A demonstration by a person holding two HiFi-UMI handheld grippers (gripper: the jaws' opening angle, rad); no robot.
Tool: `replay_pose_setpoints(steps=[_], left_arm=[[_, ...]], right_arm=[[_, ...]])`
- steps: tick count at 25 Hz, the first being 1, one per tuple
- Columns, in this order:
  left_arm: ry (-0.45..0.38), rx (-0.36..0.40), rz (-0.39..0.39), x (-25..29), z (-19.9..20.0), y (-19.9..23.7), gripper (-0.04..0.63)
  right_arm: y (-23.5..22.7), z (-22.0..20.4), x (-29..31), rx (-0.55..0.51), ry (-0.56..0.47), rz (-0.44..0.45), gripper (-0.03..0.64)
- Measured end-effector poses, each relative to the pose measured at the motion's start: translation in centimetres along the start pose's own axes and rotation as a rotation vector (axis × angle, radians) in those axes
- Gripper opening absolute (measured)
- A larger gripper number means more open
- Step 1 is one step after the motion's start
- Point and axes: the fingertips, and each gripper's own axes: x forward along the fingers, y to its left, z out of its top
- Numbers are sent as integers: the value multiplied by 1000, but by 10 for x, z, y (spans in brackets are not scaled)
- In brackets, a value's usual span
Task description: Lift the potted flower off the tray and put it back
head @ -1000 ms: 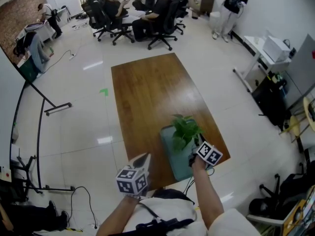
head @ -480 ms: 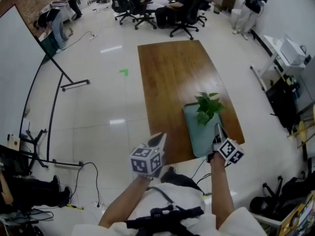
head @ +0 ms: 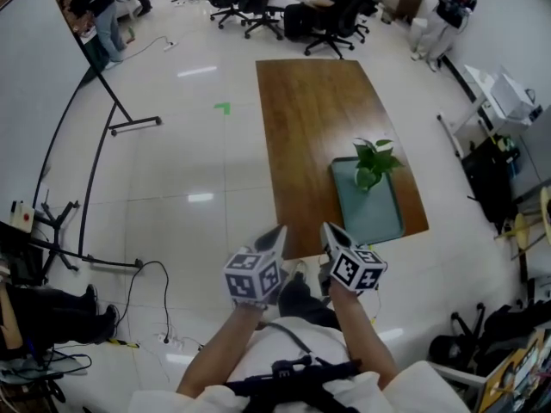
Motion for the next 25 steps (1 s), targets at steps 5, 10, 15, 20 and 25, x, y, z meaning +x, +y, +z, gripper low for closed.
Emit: replay_pose_setpoints(steps=[5,10,15,20,25], left_arm=[[12,15,-21,-14,-10,-4,-3],[1,43,-30,-20,-3,-7,-3],[-20,67,-26,-25,7,-7,-3],[-30,68,-20,-26,12,-6,-3],[-31,67,-14,-24,13,-4,-3]], right_arm=[[3,-20,-17,-12,11,-35,-1],[11,-8,-21,-31,-20,-35,-2],[19,0,-19,-24,-36,-5,0],[25,4,-13,-29,-33,15,0],[25,5,-9,-5,-33,32,0]])
